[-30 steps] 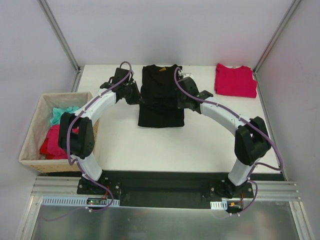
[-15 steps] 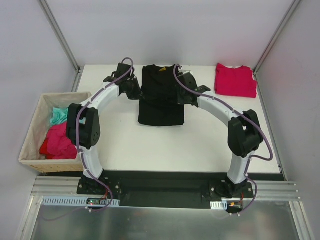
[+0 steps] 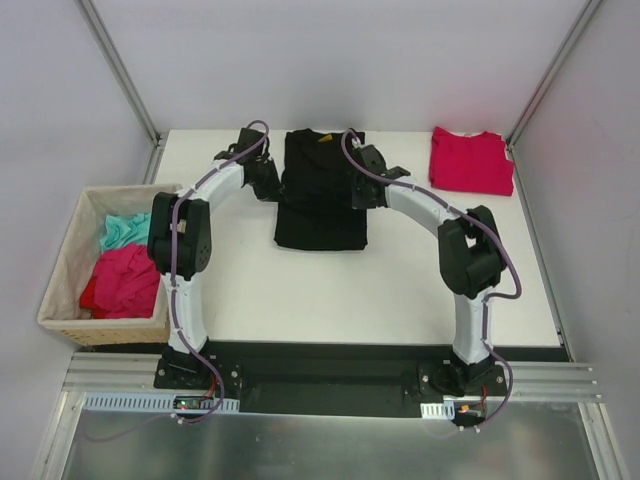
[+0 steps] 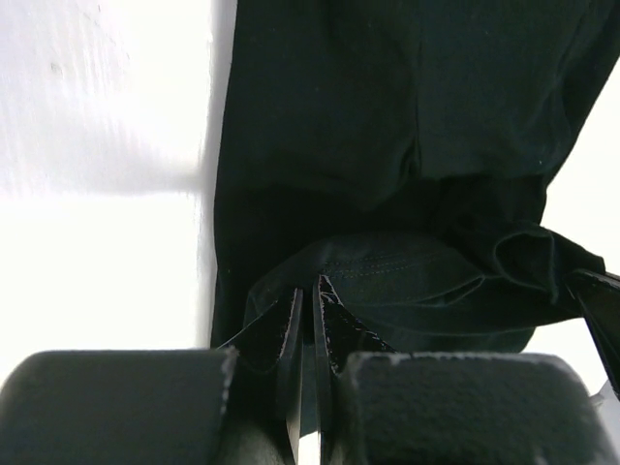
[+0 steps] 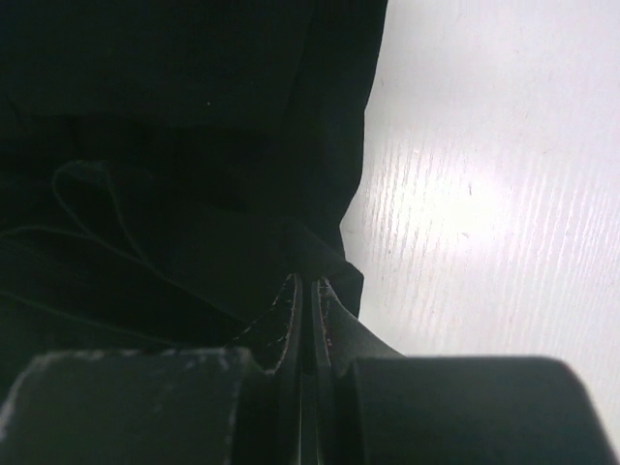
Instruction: Fold and stack the t-shirts
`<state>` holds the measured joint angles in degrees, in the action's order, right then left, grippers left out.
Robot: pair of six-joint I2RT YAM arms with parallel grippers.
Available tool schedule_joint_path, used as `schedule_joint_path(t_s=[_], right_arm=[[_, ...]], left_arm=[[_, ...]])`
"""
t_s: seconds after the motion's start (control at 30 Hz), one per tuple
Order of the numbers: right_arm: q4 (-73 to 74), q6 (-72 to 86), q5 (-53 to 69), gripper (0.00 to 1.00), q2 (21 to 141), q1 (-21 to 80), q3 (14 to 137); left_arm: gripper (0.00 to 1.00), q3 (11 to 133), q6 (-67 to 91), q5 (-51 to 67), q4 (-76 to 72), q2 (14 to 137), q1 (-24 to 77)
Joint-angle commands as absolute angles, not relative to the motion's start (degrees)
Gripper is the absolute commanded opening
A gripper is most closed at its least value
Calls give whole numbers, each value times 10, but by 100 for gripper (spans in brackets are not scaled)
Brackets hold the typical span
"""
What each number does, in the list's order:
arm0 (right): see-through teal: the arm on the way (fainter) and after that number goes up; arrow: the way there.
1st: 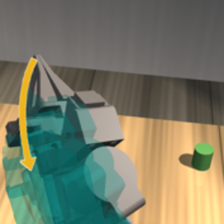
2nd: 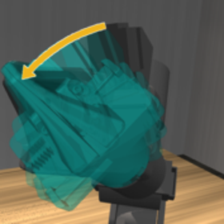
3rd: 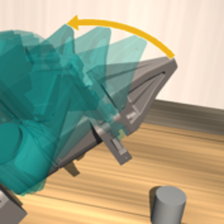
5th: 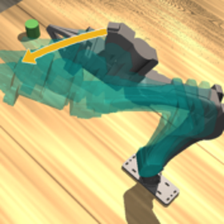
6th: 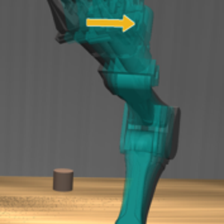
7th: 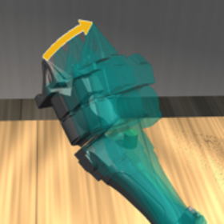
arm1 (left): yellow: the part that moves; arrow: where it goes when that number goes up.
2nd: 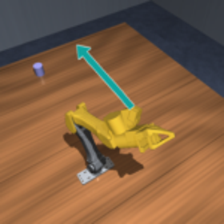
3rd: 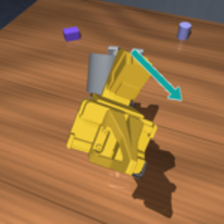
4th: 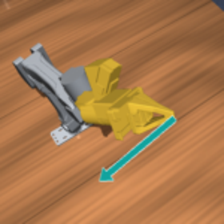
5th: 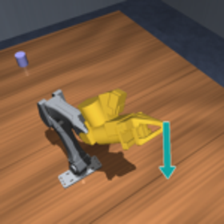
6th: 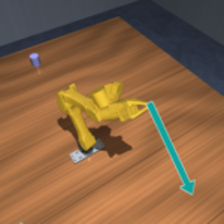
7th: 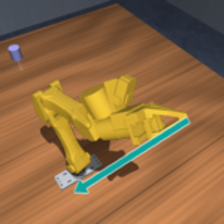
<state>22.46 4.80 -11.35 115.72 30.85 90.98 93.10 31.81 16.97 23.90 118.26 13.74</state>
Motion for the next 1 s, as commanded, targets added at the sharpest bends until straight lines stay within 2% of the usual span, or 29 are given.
schedule_joint_path(t_s=[0.0,0.03,0.07,0.1,0.13,0.17,0.23,0.27,0.47,0.77,0.97], right_arm=[[240,36,-106,3,1173,302,963],[243,35,-107,6,1178,301,969],[246,34,-107,19,1182,300,975],[248,34,-108,28,1190,299,987],[248,32,-110,37,1193,300,992],[251,31,-114,51,1195,298,998],[252,28,-120,60,1190,297,1005],[251,27,-121,69,1187,298,1005],[243,37,-123,71,1120,303,958],[236,31,-169,70,962,375,825],[248,48,-164,69,984,388,811]], left_arm=[[0,976,302,167,251,1196,129],[0,981,303,167,256,1202,127],[8,984,303,168,254,1207,127],[18,992,303,166,254,1212,126],[44,995,303,164,254,1213,127],[98,998,303,162,255,1214,125],[99,1002,303,156,254,1206,125],[99,1002,303,154,254,1201,125],[99,969,307,151,254,1121,126],[99,814,324,152,252,931,170],[99,759,319,156,252,903,179]])
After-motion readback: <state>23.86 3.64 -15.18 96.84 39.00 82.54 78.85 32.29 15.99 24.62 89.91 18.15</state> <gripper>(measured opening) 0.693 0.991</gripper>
